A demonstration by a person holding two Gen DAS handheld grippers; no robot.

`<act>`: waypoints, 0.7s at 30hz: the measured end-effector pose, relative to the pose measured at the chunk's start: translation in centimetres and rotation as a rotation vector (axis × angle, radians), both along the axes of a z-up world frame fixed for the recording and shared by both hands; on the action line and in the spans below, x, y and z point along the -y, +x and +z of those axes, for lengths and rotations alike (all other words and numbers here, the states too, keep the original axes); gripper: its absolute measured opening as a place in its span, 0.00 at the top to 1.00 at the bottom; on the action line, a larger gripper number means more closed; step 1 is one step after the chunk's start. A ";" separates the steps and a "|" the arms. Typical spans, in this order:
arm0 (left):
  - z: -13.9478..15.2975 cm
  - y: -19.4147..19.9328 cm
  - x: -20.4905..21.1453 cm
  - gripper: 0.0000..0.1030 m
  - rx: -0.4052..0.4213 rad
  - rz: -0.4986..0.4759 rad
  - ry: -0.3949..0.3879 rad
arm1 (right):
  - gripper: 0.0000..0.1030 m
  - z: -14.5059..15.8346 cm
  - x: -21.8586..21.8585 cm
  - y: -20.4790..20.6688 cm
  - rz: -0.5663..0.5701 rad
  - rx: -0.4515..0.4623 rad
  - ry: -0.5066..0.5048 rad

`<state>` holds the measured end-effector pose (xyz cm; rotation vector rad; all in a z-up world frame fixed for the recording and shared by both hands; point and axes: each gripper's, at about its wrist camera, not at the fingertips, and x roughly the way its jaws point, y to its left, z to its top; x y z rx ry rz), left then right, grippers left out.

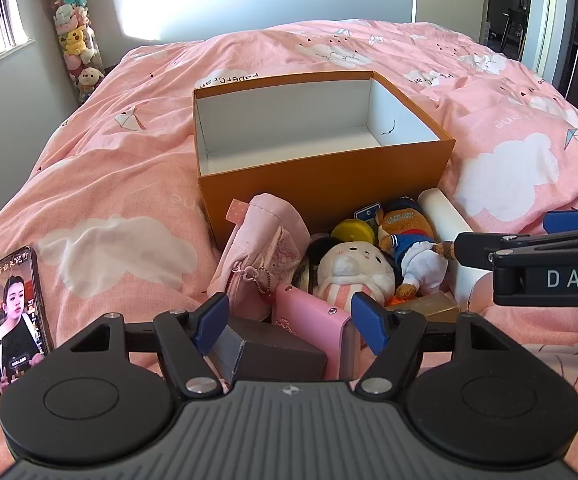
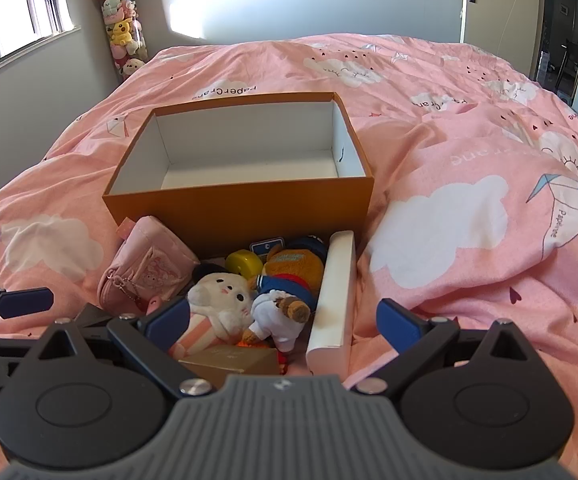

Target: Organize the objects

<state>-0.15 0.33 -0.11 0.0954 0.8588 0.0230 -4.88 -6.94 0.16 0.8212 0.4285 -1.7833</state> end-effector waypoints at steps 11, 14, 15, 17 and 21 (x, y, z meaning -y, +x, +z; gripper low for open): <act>0.0 -0.1 0.0 0.21 -0.001 -0.005 -0.004 | 0.03 0.0 -0.1 0.0 -0.008 0.002 0.000; 0.0 0.0 0.0 0.21 -0.002 -0.007 -0.004 | 0.03 0.0 -0.1 0.0 -0.009 0.002 0.000; 0.0 -0.1 0.0 0.21 -0.001 -0.007 -0.004 | 0.03 0.0 -0.1 0.0 -0.010 0.002 0.000; 0.0 0.0 -0.1 0.20 -0.002 -0.008 -0.004 | 0.03 0.0 0.0 -0.1 -0.012 0.002 0.000; 0.0 0.0 -0.1 0.21 -0.002 -0.011 -0.005 | 0.03 0.0 0.0 -0.1 -0.016 0.002 0.001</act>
